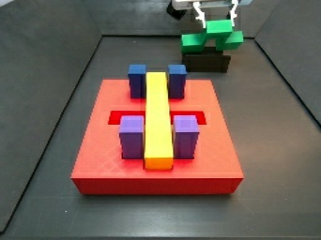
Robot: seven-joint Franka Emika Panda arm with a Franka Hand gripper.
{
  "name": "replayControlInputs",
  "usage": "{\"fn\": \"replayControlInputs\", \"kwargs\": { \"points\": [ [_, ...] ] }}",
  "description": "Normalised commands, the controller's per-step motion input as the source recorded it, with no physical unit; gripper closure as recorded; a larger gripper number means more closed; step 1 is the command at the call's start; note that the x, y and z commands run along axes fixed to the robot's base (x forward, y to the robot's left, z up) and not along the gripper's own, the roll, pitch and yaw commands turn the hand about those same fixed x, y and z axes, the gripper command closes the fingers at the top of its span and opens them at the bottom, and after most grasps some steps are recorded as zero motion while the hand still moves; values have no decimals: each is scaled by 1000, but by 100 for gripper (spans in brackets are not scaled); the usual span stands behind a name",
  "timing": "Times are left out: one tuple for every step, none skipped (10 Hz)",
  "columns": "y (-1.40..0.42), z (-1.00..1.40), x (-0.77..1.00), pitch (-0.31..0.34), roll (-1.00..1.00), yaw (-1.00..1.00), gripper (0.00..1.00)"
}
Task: Pick up the green object. Move up. Place the green object on the fixture. Regrasp the green object. Move to above the board. Insert the green object.
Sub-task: Place the green object on the fixture.
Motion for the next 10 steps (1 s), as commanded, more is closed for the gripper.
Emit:
{"fn": "replayControlInputs", "kwargs": {
  "points": [
    [0, -229, 0, -3, -129, -111, 100],
    [-3, -246, 0, 0, -54, -189, 100],
    [0, -240, 0, 0, 0, -254, 100],
    [0, -234, 0, 0, 71, -274, 100],
    [0, -180, 0, 0, 77, -257, 100],
    [0, -194, 0, 14, 171, -217, 100],
    [0, -246, 0, 66, 269, -163, 100],
    [0, -160, 0, 106, 257, -94, 100],
    [0, -80, 0, 117, 220, -69, 100],
    [0, 0, 0, 0, 0, 0, 100]
  ]
}}
